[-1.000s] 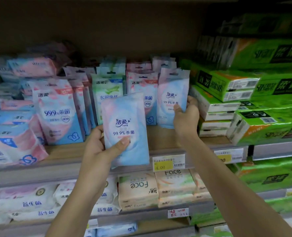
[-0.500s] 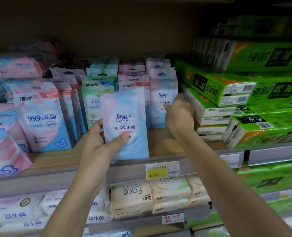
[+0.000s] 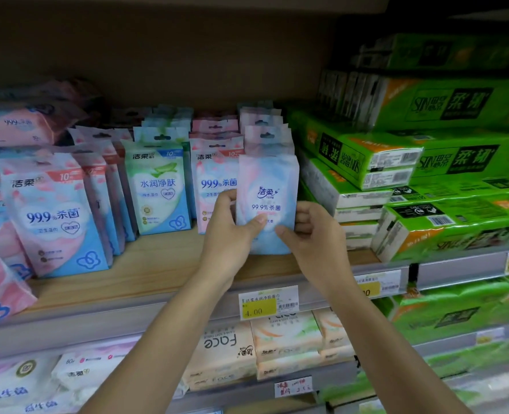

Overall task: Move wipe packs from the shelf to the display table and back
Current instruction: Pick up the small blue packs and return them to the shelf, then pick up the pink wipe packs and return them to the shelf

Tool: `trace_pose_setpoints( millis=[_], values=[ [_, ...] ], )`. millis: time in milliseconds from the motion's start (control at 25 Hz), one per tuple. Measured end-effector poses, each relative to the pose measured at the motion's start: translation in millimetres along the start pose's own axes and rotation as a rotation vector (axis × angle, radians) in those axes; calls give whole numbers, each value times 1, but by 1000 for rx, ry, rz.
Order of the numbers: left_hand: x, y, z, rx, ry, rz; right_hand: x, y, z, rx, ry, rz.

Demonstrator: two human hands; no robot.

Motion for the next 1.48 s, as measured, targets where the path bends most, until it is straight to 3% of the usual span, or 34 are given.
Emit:
trace_pose_setpoints(
  millis=[160, 240, 520, 680, 800, 880, 960, 1040, 1160, 1280, 1480],
  values=[
    [-2, -14, -2, -144, -556, -141, -1, -12, -6, -153, 74, -50],
    [-5, -17, -5, -196, -699, -159, 1, -17, -11, -216, 101, -64],
    [-5, -23, -18, -250, -560, -186, 8, -27, -20, -235, 201, -128],
    [-7, -26, -25, -210, -643, -146, 11, -30, -19, -163, 320, -119],
    [-14, -18, -11, -213, -742, -145, 16, -17, -12, -152, 448, 10],
    [-19, -1, 7, -132, -649, -228, 18, -5, -4, -216, 505, 197],
    [-20, 27, 27, -4, -533, -315, 18, 9, 1, -194, 383, 345],
    [-15, 62, 51, 22, -494, -311, 16, 27, -3, -42, 171, 403],
    [1, 118, 81, -63, -449, -169, 12, 64, -17, 197, 35, 451],
    [29, 187, 102, -170, -480, 39, -3, 111, -45, 611, -29, 452],
    [81, 345, 119, -614, -532, 375, -70, 209, -111, 1241, 62, 354]
  ],
)
Point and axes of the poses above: each hand's wrist, its own y-axis away from the middle knuckle, its own z-axis out of the back of the hand, x = y × z, the point moved 2 cm from there along -y, towards the middle knuckle, and after that the axes turned 1 degree about x, right-handed, at the moved point
